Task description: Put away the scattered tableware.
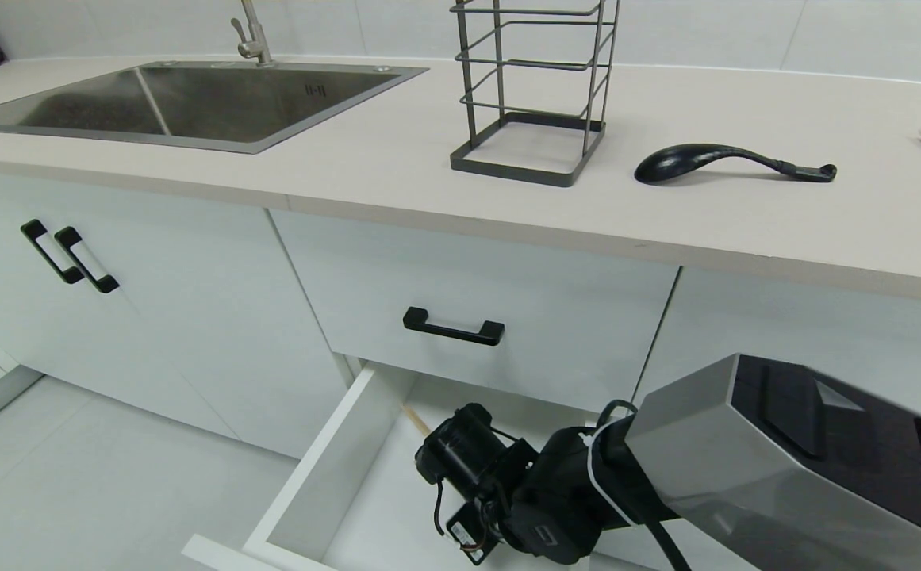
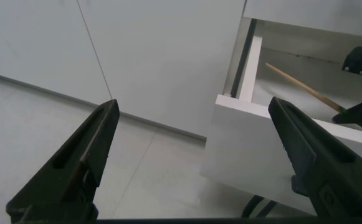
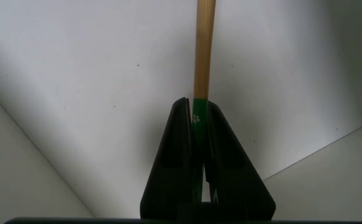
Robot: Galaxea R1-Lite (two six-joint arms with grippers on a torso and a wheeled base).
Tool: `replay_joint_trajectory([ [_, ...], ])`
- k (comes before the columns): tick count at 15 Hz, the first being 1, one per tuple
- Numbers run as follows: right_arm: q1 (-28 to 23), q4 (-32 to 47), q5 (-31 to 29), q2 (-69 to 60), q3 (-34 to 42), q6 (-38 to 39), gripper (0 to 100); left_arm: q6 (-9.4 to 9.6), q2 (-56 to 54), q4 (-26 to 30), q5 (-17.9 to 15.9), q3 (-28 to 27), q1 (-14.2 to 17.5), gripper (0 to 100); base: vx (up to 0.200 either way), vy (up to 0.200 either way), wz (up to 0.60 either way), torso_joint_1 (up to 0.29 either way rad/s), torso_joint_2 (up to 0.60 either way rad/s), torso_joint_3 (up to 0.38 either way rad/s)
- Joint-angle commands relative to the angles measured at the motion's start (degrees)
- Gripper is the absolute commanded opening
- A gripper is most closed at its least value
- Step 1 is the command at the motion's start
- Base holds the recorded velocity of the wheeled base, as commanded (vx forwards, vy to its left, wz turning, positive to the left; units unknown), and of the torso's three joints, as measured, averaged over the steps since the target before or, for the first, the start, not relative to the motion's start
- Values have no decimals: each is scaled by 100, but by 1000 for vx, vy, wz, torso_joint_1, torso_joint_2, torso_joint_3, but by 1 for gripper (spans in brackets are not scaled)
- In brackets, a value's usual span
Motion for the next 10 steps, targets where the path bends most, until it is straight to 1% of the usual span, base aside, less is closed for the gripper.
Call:
replay_joint_trajectory([
  [1,-11,-1,1,155,-73,-1,0,-4,0,-4,3,0,-4,100,0,0,0,0,0,0],
  [5,-29,-19,1,401,-345,-1,0,-4,0,-4,3,0,4,100,0,0,0,0,0,0],
  [10,-37,-1,1,533,-459,-1,0,-4,0,-4,3,0,4,100,0,0,0,0,0,0],
])
